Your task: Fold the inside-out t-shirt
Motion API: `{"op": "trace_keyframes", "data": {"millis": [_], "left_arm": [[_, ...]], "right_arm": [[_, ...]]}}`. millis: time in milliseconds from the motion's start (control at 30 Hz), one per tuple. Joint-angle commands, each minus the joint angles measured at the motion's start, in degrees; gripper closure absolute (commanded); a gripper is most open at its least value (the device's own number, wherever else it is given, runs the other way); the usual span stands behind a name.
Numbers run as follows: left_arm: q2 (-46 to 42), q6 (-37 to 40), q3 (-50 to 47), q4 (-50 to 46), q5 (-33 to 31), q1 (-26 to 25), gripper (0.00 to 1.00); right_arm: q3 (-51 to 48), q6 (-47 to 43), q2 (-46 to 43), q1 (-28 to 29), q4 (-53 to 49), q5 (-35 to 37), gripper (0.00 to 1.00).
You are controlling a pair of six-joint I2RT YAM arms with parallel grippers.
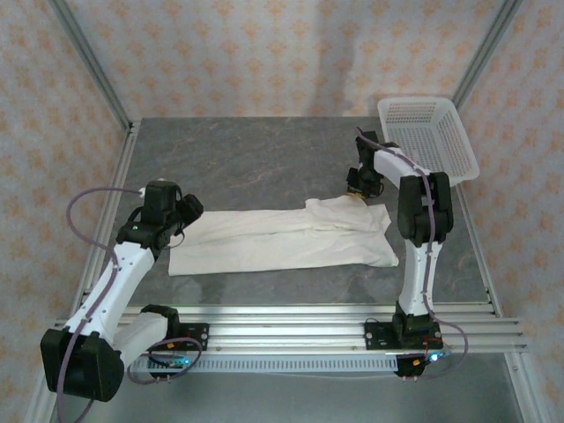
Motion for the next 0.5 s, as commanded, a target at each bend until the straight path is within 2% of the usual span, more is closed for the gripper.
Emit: {"op": "trace_keyframes", "data": {"millis": [0,100,267,367,467], "left_arm": [[1.47,1.42,1.15,-2.36,-2.51,-0.26,0.47],[1.90,1.23,1.12,-2.52,-2.95,-0.26,0.46],[2.20,1.06,1.37,-3.26,-3.08,-0.26,0.46],[2.20,1.06,1.34,-2.84,-2.04,-0.26,0.45],[2.62,0.80,1.47,-2.38,-1.48,-0.25,0.45]], "right_arm": [[0.63,1.55,-1.09,0.32,-1.83,-4.22,0.88],[1.06,2.02,-2.52,0.30,-2.57,-4.36,0.99],[-1.10,2.01,-10.19,0.29,-2.60,-2.50,1.00],[-9.68,3.91,-18.93,0.32,0.84,-1.39,1.00],[-23.48,7.88,-29.86,0.63,5.71,-2.83,1.00]]}}
